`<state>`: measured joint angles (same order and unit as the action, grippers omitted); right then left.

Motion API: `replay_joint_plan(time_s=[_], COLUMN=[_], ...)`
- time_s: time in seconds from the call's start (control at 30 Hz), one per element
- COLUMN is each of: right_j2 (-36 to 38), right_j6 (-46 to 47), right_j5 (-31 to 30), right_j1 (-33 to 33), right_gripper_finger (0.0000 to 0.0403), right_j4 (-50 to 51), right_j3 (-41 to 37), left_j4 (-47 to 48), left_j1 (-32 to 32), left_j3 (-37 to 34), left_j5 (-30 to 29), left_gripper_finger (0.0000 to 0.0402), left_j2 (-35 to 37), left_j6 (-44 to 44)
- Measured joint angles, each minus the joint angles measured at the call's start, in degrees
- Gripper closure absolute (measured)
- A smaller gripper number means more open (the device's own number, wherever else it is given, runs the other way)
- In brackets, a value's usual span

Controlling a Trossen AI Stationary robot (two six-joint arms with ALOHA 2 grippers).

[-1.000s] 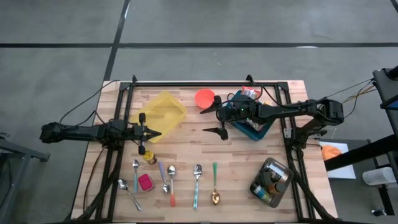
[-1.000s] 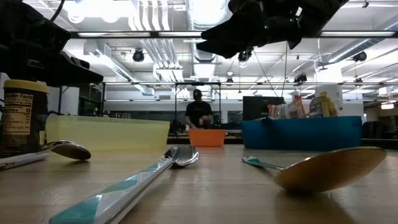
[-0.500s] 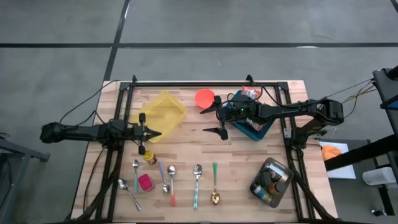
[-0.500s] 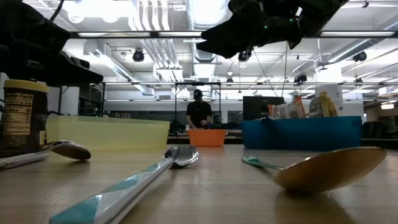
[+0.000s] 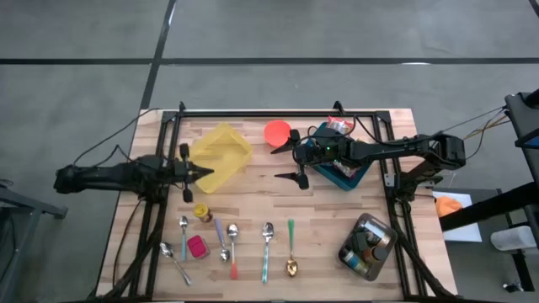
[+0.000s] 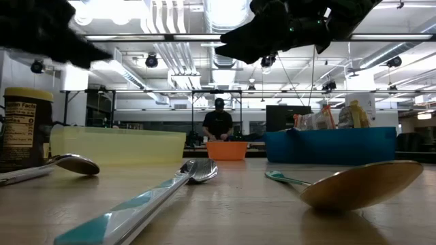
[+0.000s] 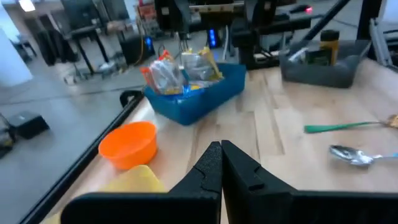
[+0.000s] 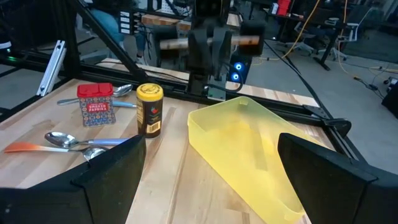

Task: Pick & Place Food Item
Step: Put the yellow seasoning bottle into the black bin

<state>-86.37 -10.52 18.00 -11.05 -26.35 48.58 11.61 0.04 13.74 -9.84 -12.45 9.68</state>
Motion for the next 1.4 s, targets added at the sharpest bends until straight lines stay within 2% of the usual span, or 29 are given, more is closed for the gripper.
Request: replay_joint_plan(time_s=[0.17,0.33,0.47,0.73,0.83,0.93,1.07,1.17,1.27,1.4], right_j2=[0.0,0.0,0.0,0.0,0.0,0.0,0.0,0.0,0.0,0.0], right_j6=[0.0,0.0,0.0,0.0,0.0,0.0,0.0,0.0,0.0,0.0], right_j5=[0.0,0.0,0.0,0.0,0.0,0.0,0.0,0.0,0.0,0.0], right_j1=[0.0,0.0,0.0,0.0,0.0,0.0,0.0,0.0,0.0,0.0], right_gripper_finger=[0.004,0.004,0.004,0.004,0.004,0.004,0.004,0.004,0.004,0.004], right_j4=[0.0,0.0,0.0,0.0,0.1,0.1,0.1,0.1,0.1,0.1], right_j3=[0.0,0.0,0.0,0.0,0.0,0.0,0.0,0.0,0.0,0.0], left_j4=[11.6,13.0,18.3,41.8,46.5,51.3,57.7,61.3,62.9,63.3], left_j1=[-0.6,-2.2,-4.5,-10.9,-15.0,-19.6,-25.6,-30.1,-34.4,-39.7], left_j3=[10.4,13.8,18.7,33.7,37.9,39.8,39.9,38.8,37.7,37.2], left_j5=[0.9,0.1,-0.1,-6.2,-6.5,-8.3,-12.8,-13.7,-13.7,-15.8], left_gripper_finger=[0.0401,0.0401,0.0401,0.0401,0.0401,0.0401,0.0401,0.0397,0.0371,0.0303], left_j2=[-4.1,-12.8,-21.0,-33.3,-36.0,-37.6,-38.4,-39.3,-40.6,-42.2], left_j6=[-9.8,-18.7,-25.4,-41.8,-47.7,-54.0,-67.1,-76.9,-84.1,-90.1])
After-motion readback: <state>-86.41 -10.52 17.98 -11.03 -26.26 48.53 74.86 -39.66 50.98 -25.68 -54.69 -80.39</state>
